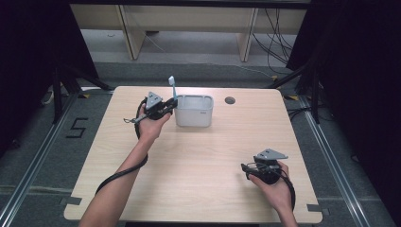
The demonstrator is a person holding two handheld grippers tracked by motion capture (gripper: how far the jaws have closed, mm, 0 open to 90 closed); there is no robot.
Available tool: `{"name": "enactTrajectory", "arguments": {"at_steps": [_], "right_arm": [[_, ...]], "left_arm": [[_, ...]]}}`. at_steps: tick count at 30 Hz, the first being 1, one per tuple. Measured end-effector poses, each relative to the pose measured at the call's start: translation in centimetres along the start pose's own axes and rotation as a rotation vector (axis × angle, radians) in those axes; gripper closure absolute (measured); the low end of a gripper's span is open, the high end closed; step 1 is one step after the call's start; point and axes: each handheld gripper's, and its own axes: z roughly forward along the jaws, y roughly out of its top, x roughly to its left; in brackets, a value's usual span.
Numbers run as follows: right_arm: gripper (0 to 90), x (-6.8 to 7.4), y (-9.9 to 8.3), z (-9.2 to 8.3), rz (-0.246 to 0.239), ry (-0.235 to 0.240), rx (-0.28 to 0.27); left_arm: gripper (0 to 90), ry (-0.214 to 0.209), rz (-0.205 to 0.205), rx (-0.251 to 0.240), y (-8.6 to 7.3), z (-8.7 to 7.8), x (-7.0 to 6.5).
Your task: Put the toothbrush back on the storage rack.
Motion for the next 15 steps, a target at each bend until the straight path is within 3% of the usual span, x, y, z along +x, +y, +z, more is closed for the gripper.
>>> {"name": "enactTrajectory", "arguments": {"at_steps": [15], "right_arm": [[39.3, -0.03, 0.03, -0.03, 0.0, 0.001, 0.0]], "left_arm": [[77.7, 0.001, 0.007, 0.02, -0.18, 0.12, -0.04]]}}
